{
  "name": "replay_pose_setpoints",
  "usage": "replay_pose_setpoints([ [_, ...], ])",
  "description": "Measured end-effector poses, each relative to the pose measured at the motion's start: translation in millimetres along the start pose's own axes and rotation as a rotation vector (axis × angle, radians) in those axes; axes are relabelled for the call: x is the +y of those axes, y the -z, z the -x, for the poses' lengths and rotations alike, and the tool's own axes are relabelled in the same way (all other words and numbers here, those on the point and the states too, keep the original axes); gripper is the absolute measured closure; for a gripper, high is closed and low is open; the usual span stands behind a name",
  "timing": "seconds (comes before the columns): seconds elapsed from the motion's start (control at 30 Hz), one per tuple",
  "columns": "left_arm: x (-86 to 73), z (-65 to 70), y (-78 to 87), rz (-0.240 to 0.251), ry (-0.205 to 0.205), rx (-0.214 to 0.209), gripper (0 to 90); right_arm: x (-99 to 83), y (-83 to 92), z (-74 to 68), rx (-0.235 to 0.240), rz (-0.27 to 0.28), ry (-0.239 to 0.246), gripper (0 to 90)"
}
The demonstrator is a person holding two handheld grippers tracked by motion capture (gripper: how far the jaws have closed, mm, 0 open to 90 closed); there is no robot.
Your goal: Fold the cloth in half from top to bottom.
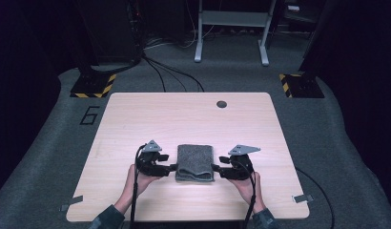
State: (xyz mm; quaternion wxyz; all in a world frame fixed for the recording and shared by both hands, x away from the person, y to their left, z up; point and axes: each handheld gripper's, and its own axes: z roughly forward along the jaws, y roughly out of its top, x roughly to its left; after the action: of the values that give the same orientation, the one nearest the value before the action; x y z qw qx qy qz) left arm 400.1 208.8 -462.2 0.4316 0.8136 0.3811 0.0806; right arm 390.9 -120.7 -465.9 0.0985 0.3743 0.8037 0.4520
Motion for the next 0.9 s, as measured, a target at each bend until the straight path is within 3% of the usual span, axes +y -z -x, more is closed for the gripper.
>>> replay_pose_setpoints([
  [0.13, 9.2, -6.5, -5.9, 0.002, 0.014, 0.027, 27.0, 5.7, -1.7, 1.6, -0.016, -0.005, -0.015, 34.1],
  [0.17, 11.0, -7.4, -11.0, 0.001, 0.011, 0.043, 27.0, 9.6, -9.4, 2.0, -0.044, -0.019, -0.013, 26.8],
  [0.27, 12.2, -8.6, -30.8, -0.040, 0.009, 0.068, 20.0, 12.5, -26.0, -0.5, -0.095, -0.049, 0.003, 18.7],
  [0.33, 9.8, -6.7, -43.5, -0.075, -0.015, 0.109, 18.6, 10.6, -36.7, -0.4, -0.106, -0.060, -0.005, 16.3],
  [0.37, 7.7, -6.5, -48.0, -0.090, -0.018, 0.104, 18.0, 8.8, -41.4, -0.8, -0.127, -0.078, 0.001, 14.9],
  [0.6, -8.6, 2.9, -60.0, -0.156, -0.106, 0.191, 17.5, -11.8, -57.3, -0.6, -0.197, -0.157, 0.046, 13.3],
  [0.7, -14.4, 5.7, -63.5, -0.182, -0.138, 0.200, 17.5, -16.4, -58.8, -3.2, -0.215, -0.174, 0.079, 12.8],
  [0.9, -19.3, 3.3, -62.1, -0.170, -0.128, 0.195, 17.3, -24.1, -59.0, -2.0, -0.224, -0.178, 0.089, 12.3],
])
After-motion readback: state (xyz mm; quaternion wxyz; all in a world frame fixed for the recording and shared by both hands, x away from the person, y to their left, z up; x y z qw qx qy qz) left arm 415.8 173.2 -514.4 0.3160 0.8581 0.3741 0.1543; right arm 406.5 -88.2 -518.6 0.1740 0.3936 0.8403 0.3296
